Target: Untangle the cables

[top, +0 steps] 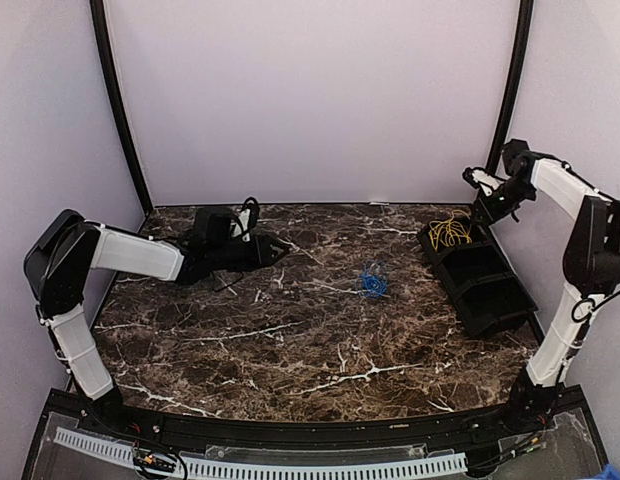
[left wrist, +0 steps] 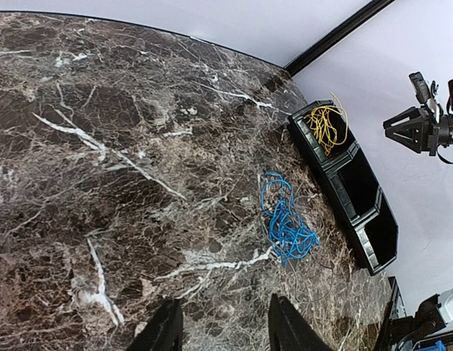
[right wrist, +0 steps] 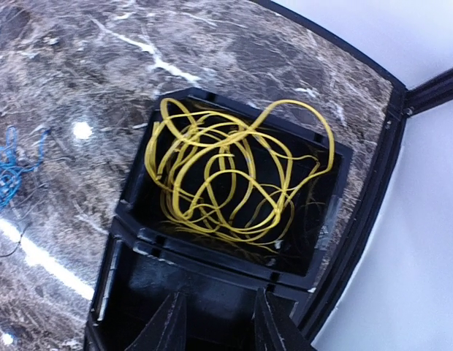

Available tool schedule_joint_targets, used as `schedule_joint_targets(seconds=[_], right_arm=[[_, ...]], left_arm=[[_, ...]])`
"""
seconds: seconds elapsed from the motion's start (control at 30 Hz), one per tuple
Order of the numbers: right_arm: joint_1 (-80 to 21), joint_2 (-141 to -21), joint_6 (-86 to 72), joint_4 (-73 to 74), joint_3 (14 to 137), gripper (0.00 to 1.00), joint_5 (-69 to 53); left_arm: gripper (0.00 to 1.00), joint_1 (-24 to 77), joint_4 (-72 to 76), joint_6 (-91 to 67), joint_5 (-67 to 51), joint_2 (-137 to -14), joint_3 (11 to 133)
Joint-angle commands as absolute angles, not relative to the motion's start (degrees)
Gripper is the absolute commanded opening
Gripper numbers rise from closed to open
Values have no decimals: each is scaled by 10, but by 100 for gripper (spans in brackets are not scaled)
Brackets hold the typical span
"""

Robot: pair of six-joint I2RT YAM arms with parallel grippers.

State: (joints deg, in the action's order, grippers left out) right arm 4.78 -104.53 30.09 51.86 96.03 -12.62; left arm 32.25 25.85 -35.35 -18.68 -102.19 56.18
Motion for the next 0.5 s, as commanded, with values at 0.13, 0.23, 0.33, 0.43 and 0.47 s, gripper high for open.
schedule_joint_targets(seconds=[0.13,0.23,0.33,0.43,0.47], right_arm=[[-91,-1006,311,460,875,34,-192],[-139,-1039,305,436,867,33,-207],[-174,-1082,301,420,873,32,-215],[-195,-1119,302,411,886,32,-205],[-200,-1129,301,405,887,33,-198]], left_arm=[[42,358,233,-344,-205,-1061,614],[41,374,236,-350,-213,-1078,628],[41,392,238,-354,-224,-1103,647],[42,406,241,-364,-231,-1124,662],[43,412,244,-367,-235,-1135,670]])
